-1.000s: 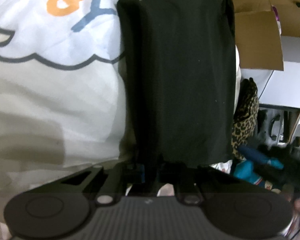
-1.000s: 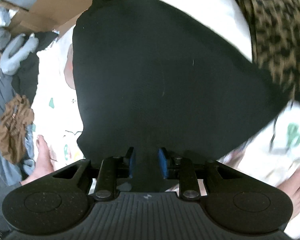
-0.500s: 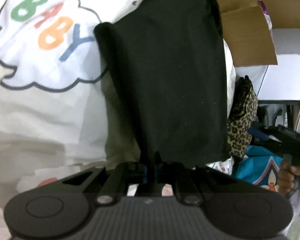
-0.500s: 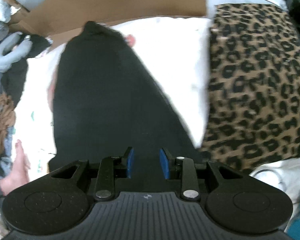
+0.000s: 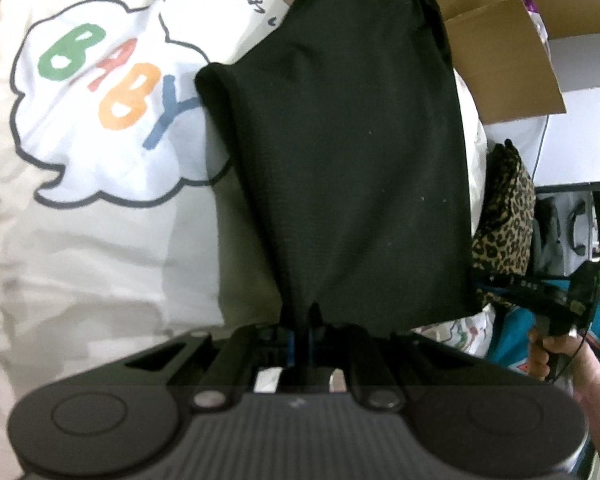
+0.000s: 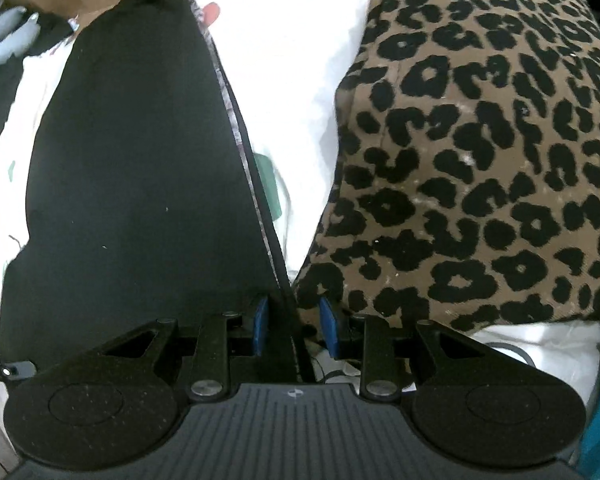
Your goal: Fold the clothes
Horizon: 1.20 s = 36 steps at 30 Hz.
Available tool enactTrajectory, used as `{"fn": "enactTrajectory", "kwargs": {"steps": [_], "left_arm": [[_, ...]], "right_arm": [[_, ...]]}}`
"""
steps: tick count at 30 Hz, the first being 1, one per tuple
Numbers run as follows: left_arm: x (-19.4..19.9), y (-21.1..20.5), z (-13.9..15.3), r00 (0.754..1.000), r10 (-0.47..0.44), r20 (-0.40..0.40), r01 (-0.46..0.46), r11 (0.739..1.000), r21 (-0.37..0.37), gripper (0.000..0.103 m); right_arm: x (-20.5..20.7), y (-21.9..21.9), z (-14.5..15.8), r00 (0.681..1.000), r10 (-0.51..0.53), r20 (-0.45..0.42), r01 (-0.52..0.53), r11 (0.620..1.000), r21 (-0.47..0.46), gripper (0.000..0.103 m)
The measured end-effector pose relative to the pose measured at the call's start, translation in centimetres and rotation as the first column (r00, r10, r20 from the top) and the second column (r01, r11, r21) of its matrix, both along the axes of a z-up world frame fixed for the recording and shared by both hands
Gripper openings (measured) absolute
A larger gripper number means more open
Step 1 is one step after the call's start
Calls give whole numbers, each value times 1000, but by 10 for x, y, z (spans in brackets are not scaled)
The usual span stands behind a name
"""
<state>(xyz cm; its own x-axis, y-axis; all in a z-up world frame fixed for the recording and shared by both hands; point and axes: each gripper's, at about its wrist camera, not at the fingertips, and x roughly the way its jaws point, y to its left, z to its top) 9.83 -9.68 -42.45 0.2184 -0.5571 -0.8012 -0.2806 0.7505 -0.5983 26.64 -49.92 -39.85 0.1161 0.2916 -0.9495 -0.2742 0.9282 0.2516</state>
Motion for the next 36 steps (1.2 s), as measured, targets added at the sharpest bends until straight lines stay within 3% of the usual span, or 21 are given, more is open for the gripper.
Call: {"fn": "enactTrajectory", "kwargs": {"steps": [18, 22, 24, 30, 33, 35, 36], "left_arm": [[-1, 8, 5, 999, -47, 14, 46, 997, 55, 6], [-6, 33, 11, 999, -39, 8, 39, 997, 60, 6], [-5, 32, 9, 999, -39, 7, 38, 998, 57, 6], [-4, 31, 8, 999, -39, 5, 38, 998, 55, 6], [-4, 33, 9, 999, -36, 2, 35, 998, 51, 6], [-2, 31, 12, 999, -40, -1, 40, 998, 51, 6], [-1, 31, 13, 999, -44, -4, 45, 998, 52, 6]], "right_arm": [[14, 15, -15, 999, 53, 13, -54, 998, 37, 38], [14, 16, -16, 996, 78, -33, -75, 993, 92, 37], [8, 20, -19, 993, 108, -45, -105, 993, 62, 38], [9, 19, -28, 996, 56, -67, -52, 996, 71, 39], [10, 16, -30, 997, 9, -80, -2, 997, 82, 29], [10, 11, -27, 996, -16, -92, 24, 995, 92, 10], [9, 8, -25, 995, -25, -99, 35, 995, 98, 8]]}}
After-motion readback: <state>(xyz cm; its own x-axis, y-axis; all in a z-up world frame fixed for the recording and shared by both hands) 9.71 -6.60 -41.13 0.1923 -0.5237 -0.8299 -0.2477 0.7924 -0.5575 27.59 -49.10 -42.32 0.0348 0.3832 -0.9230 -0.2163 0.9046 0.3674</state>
